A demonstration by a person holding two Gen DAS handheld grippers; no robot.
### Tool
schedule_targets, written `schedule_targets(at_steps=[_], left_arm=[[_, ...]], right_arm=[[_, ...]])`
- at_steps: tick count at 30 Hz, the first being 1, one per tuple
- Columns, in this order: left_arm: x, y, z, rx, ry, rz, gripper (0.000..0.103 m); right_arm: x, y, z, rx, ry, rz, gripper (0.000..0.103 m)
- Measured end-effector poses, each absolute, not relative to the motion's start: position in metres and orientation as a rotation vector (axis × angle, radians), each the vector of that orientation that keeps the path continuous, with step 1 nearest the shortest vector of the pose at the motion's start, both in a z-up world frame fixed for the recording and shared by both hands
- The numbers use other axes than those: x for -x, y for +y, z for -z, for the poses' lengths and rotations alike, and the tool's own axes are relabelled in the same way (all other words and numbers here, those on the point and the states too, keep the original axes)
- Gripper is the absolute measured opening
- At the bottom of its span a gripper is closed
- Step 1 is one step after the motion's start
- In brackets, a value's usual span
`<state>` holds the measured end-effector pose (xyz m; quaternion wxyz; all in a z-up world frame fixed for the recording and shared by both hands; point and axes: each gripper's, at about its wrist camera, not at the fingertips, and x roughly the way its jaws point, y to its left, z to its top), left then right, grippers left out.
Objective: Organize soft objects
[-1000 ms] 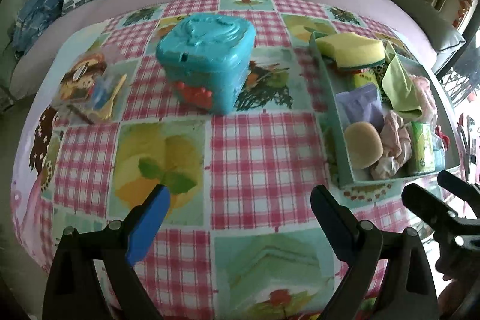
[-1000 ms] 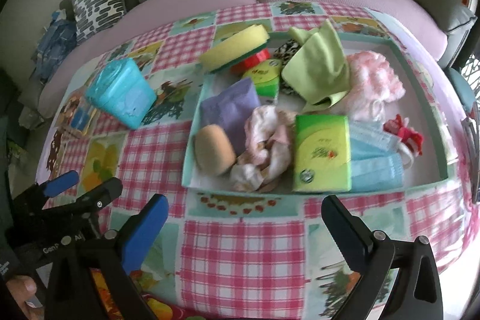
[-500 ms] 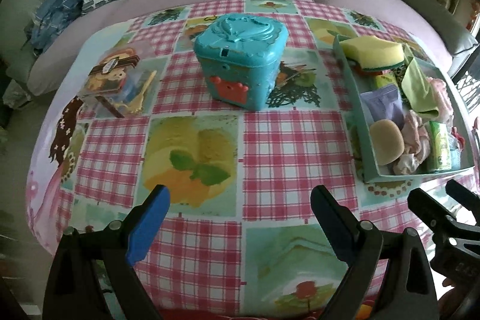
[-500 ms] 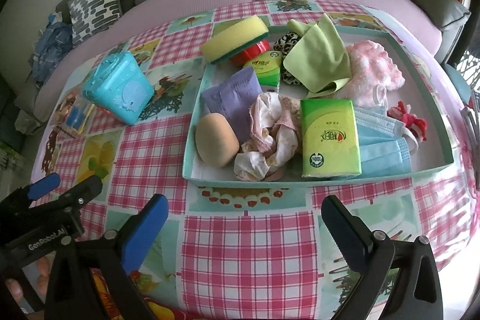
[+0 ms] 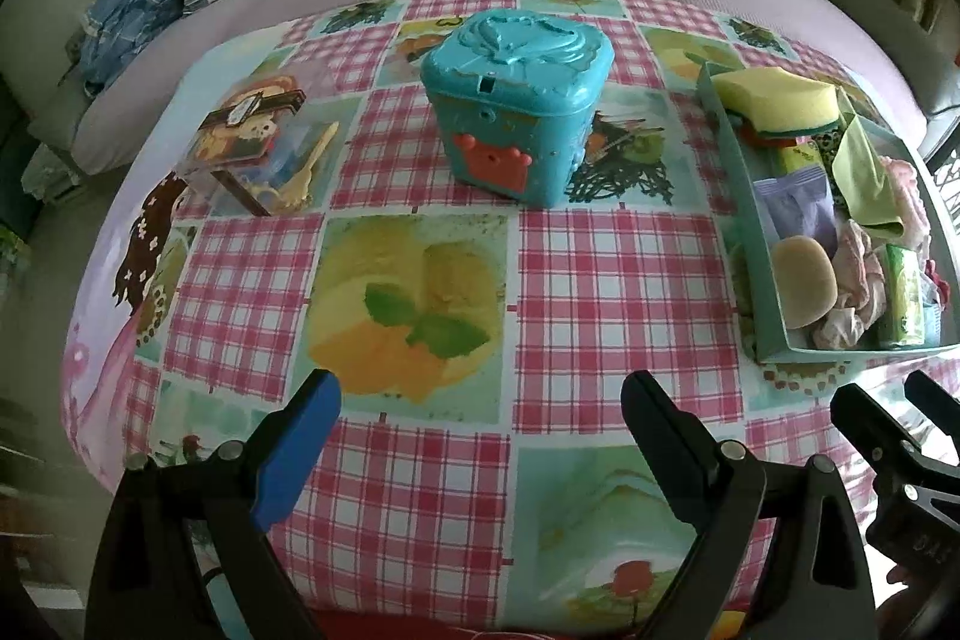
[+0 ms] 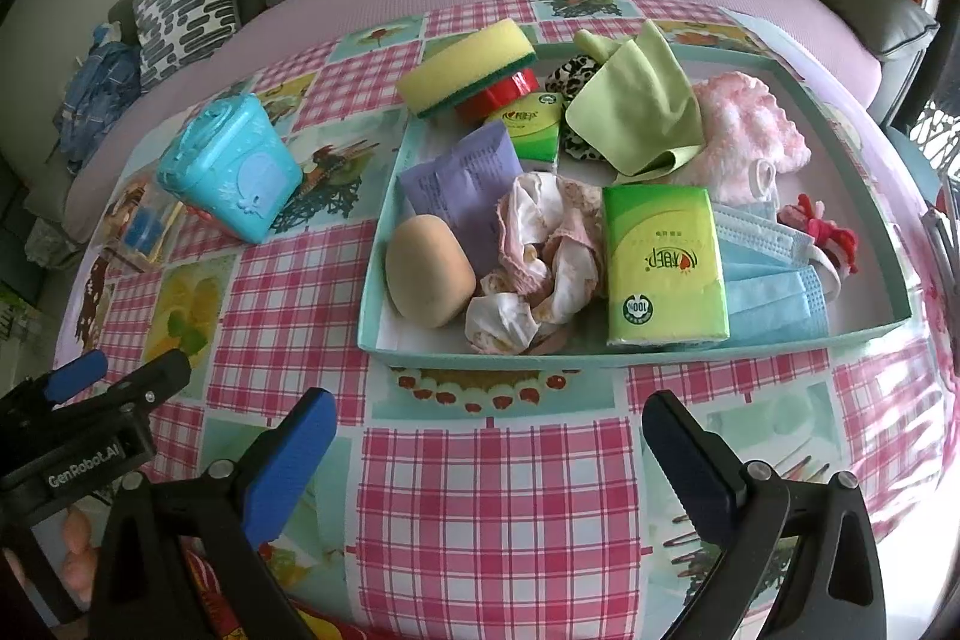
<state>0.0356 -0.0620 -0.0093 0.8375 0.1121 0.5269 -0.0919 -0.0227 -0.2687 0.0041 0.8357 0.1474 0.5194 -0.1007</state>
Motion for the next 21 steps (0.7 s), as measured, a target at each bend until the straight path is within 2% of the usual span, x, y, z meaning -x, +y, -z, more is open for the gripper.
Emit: schedule_targets(at_steps=[21], left_arm=[[-0.0398, -0.0556, 0.0155, -0.177, 1.146, 0.202, 0.095]], right_arm=[[0.0241, -0.267, -0.006, -0.283, 1.088, 0.246, 0.103]])
